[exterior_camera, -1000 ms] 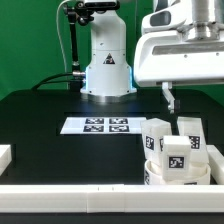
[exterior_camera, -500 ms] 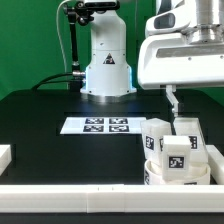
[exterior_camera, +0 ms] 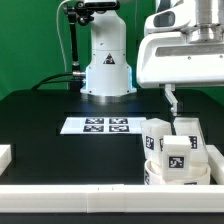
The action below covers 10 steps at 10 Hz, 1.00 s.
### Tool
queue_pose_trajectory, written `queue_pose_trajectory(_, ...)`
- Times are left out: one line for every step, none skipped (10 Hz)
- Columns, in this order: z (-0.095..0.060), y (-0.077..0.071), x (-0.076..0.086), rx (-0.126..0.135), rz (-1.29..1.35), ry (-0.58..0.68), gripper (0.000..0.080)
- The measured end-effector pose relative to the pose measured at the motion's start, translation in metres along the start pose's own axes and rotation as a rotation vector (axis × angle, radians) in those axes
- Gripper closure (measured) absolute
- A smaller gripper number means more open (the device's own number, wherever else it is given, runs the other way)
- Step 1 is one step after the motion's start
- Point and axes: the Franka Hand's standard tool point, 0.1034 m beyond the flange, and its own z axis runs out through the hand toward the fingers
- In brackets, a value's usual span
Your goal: Assemble stool
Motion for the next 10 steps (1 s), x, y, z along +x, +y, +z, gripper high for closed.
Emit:
queue_pose_trajectory(0.001, 0.004, 0.000, 0.000, -0.015, -0.089, 0.0150)
queue_pose_trajectory(0.000, 0.006, 0.005, 0.003, -0.021, -0.138, 0.0150)
queue_pose_trajectory(-0.001, 0.008, 0.003, 0.007, -0.024, -0.235, 0.0150)
queue_pose_trajectory(-0.004, 0.009, 0.007, 0.008, -0.026, -0.307, 0.0150)
queue_pose_trajectory(-0.005, 0.009, 0.010, 0.009, -0.021, -0.332, 0.0150)
queue_pose_trajectory(-0.005, 0.010, 0.006, 0.007, -0.018, -0.379, 0.0150)
queue_pose_trajectory(-0.004, 0.011, 0.008, 0.008, -0.024, -0.370, 0.0150)
queue_pose_trajectory(-0.004, 0.011, 0.008, 0.008, -0.034, -0.370, 0.0150)
queue_pose_trajectory(-0.002, 0.011, 0.007, 0.006, -0.115, -0.352, 0.0150)
queue_pose_trajectory(-0.002, 0.012, 0.008, 0.022, -0.258, -0.348, 0.0150)
